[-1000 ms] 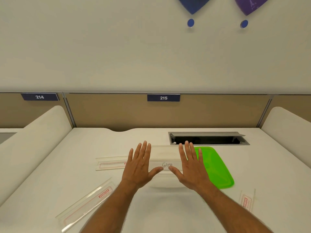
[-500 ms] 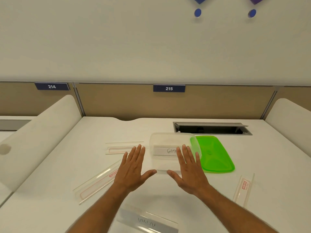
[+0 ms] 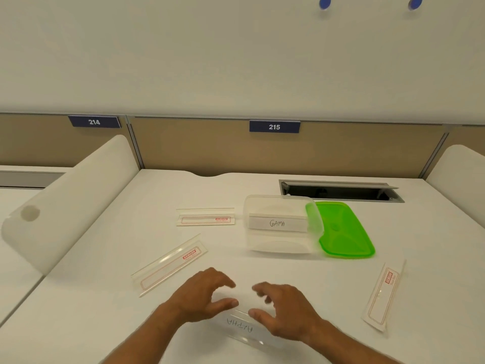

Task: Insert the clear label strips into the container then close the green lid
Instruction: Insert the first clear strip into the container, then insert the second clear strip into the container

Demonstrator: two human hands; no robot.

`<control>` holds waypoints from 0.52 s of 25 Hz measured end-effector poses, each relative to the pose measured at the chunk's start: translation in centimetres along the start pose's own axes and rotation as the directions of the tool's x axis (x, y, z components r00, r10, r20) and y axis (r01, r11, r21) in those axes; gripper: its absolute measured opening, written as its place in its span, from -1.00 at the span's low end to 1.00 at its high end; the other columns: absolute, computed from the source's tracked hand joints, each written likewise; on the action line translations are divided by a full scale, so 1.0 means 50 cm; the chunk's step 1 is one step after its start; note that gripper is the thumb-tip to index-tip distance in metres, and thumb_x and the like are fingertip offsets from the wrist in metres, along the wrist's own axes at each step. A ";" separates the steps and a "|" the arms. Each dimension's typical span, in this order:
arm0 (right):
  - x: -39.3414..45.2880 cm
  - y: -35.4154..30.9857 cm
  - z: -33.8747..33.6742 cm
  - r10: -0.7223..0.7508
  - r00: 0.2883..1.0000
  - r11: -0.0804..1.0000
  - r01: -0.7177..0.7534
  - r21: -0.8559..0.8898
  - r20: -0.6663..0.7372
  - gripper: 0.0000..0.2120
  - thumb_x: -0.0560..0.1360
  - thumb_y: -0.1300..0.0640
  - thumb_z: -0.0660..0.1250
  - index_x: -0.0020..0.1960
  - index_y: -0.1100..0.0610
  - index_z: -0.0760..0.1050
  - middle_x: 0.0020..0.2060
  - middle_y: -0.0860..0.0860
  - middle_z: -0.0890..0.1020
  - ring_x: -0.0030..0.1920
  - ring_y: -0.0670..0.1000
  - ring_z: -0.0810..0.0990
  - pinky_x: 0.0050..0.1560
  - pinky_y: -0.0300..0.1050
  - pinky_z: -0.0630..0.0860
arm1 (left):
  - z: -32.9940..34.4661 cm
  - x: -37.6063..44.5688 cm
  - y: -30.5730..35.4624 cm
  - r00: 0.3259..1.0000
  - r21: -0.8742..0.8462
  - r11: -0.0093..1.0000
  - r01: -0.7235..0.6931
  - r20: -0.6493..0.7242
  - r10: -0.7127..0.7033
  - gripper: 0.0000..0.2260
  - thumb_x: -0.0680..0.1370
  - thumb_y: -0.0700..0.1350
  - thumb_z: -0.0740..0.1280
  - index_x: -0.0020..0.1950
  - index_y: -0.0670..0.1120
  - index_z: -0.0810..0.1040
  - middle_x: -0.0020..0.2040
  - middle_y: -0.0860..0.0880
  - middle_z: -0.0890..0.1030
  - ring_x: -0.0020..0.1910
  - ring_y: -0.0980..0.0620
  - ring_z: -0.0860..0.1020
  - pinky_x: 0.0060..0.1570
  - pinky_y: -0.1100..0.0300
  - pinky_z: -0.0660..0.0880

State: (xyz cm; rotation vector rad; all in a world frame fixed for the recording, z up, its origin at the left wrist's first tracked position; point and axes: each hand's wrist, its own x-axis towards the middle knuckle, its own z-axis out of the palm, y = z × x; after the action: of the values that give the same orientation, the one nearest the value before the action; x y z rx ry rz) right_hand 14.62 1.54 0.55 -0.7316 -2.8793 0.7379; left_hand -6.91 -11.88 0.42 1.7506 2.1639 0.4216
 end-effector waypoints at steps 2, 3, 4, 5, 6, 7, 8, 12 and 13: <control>-0.006 -0.013 0.000 0.009 0.997 0.998 -0.013 0.054 0.082 -0.49 0.33 -0.27 0.34 0.21 -0.08 0.54 -0.02 -0.17 0.69 -0.12 -0.16 0.65 0.00 -0.23 0.56 | 0.004 -0.008 0.010 0.997 -0.013 1.000 -0.004 0.074 0.005 -0.48 0.40 0.47 0.24 0.21 0.20 0.55 0.08 0.30 0.54 0.05 0.32 0.46 0.14 0.33 0.41; -0.007 -0.015 0.002 0.009 0.993 0.997 -0.018 0.077 0.114 -0.54 0.32 -0.22 0.37 0.15 -0.06 0.58 -0.08 -0.14 0.71 -0.18 -0.14 0.65 -0.05 -0.26 0.56 | 0.006 -0.009 0.017 0.993 -0.012 1.000 -0.004 0.117 0.005 -0.50 0.39 0.45 0.27 0.19 0.19 0.57 0.06 0.31 0.55 0.02 0.30 0.48 0.11 0.33 0.42; -0.007 -0.017 0.005 0.007 0.990 0.995 -0.021 0.097 0.140 -0.59 0.33 -0.17 0.38 0.11 -0.03 0.61 -0.12 -0.11 0.72 -0.22 -0.14 0.65 -0.09 -0.29 0.56 | 0.009 -0.009 0.023 0.988 -0.009 1.000 -0.008 0.155 0.009 -0.53 0.39 0.42 0.29 0.17 0.19 0.58 0.06 0.29 0.58 0.00 0.28 0.49 0.09 0.32 0.44; -0.006 -0.017 0.007 0.000 0.988 0.993 -0.018 0.114 0.157 -0.64 0.34 -0.13 0.38 0.07 0.00 0.64 -0.15 -0.07 0.73 -0.25 -0.13 0.63 -0.12 -0.29 0.55 | 0.012 -0.008 0.029 0.983 -0.006 1.000 -0.016 0.182 0.017 -0.56 0.39 0.38 0.31 0.15 0.18 0.60 0.06 0.26 0.61 -0.02 0.25 0.50 0.07 0.29 0.46; -0.005 -0.017 0.010 -0.011 0.987 0.992 -0.010 0.129 0.162 -0.68 0.36 -0.09 0.39 0.04 0.02 0.66 -0.17 -0.04 0.74 -0.28 -0.13 0.60 -0.15 -0.29 0.55 | 0.014 -0.006 0.034 0.979 -0.008 1.000 -0.023 0.200 0.024 -0.59 0.40 0.33 0.32 0.13 0.16 0.62 0.05 0.23 0.63 -0.03 0.23 0.51 0.06 0.27 0.48; -0.004 -0.015 0.012 -0.022 0.987 0.990 -0.001 0.138 0.159 -0.71 0.38 -0.07 0.39 0.02 0.04 0.66 -0.19 -0.02 0.74 -0.31 -0.13 0.57 -0.18 -0.27 0.54 | 0.015 -0.004 0.038 0.977 -0.014 1.000 -0.024 0.213 0.026 -0.63 0.42 0.28 0.33 0.12 0.14 0.64 0.04 0.20 0.65 -0.05 0.22 0.52 0.04 0.25 0.50; -0.002 -0.013 0.014 -0.030 0.988 0.990 0.008 0.139 0.153 -0.74 0.39 -0.05 0.38 0.01 0.04 0.67 -0.20 -0.01 0.74 -0.32 -0.14 0.55 -0.20 -0.28 0.52 | 0.016 -0.003 0.041 0.975 -0.023 1.000 -0.021 0.221 0.025 -0.67 0.44 0.22 0.34 0.11 0.12 0.66 0.03 0.18 0.67 -0.06 0.20 0.53 0.02 0.25 0.51; 0.010 0.001 0.014 -0.038 0.993 0.995 0.028 0.092 0.113 -0.75 0.42 -0.06 0.37 0.03 0.01 0.66 -0.17 -0.04 0.74 -0.30 -0.14 0.54 -0.18 -0.30 0.49 | 0.022 0.007 0.046 0.979 -0.049 0.999 0.000 0.204 0.010 -0.77 0.52 0.06 0.35 0.12 0.06 0.69 0.02 0.12 0.71 -0.11 0.20 0.56 -0.06 0.33 0.50; 0.015 0.005 0.011 -0.031 0.995 0.996 0.022 0.087 0.095 -0.75 0.42 -0.07 0.37 0.03 0.00 0.65 -0.17 -0.05 0.74 -0.27 -0.12 0.58 -0.14 -0.26 0.53 | 0.022 0.010 0.047 0.983 -0.065 0.998 0.009 0.186 0.003 -0.78 0.52 0.04 0.35 0.10 0.05 0.69 0.01 0.11 0.72 -0.12 0.21 0.56 -0.07 0.33 0.51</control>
State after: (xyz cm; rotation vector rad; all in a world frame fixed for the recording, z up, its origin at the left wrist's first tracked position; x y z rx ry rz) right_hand 13.96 1.85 -0.10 -0.6640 -2.9144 0.9114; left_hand -4.46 -10.87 0.41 1.6800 1.9996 0.3116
